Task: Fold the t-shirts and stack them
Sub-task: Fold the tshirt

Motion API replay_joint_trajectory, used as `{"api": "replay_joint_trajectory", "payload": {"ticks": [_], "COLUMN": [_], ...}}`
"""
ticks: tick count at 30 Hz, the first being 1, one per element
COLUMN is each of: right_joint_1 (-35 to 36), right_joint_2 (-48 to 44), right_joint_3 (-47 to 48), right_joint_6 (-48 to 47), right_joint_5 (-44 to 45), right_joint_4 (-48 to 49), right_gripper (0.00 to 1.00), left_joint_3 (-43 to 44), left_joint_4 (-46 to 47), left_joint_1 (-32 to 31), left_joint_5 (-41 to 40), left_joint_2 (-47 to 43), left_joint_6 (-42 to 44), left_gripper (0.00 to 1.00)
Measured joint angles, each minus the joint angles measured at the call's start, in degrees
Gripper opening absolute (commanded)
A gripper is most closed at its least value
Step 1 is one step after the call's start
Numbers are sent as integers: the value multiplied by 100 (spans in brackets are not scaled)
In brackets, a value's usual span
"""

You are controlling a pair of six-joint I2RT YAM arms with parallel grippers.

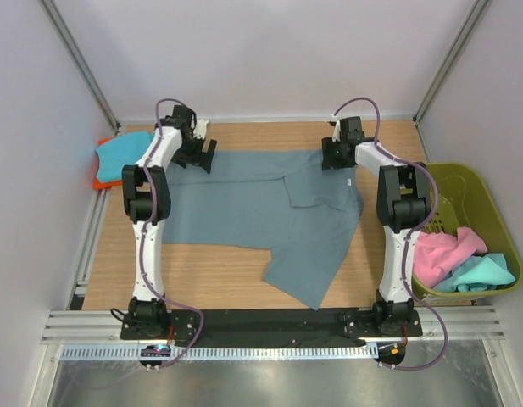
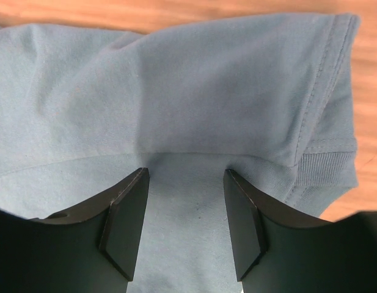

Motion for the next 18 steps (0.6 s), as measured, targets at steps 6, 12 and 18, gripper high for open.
{"api": "replay_joint_trajectory", "payload": {"ticks": [6, 12, 18], "right_joint_1": [-35, -35, -39], "right_joint_2": [446, 691, 476], "right_joint_3": [654, 1021, 933], "right_joint_6": [-223, -354, -409], "right_joint_5": [151, 216, 219], "right_joint_4": [22, 46, -31], "right_gripper": [59, 59, 64], "left_joint_3": [428, 498, 603], "left_joint_4": [90, 201, 195], "left_joint_1": [-197, -221, -221], "left_joint_5": [-446, -601, -833], "left_joint_2": [289, 328, 131], "left_joint_6": [-2, -70, -186], "left_gripper": [100, 100, 100]}}
